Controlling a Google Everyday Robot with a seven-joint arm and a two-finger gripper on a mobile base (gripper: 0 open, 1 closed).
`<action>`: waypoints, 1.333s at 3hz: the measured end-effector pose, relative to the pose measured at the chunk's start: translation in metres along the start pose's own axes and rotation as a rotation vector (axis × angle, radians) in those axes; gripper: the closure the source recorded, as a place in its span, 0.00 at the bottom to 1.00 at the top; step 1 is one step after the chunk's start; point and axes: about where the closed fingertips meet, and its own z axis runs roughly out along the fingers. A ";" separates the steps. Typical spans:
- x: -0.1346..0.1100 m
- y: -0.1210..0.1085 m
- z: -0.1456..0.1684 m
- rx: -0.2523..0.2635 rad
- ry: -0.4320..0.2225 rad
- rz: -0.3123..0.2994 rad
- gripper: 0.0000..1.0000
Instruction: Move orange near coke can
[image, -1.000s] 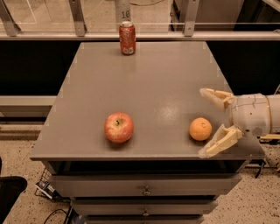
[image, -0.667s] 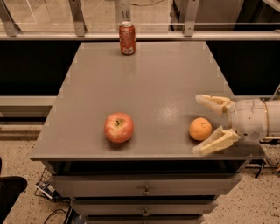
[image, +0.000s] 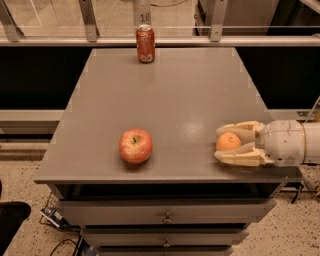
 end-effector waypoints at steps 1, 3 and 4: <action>-0.001 0.000 0.002 -0.003 -0.001 -0.002 0.85; -0.008 -0.003 0.010 -0.020 -0.002 -0.006 1.00; -0.036 -0.022 0.034 -0.053 0.040 -0.030 1.00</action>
Offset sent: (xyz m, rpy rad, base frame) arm 0.0000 0.0018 0.0003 0.0001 -0.0004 0.0034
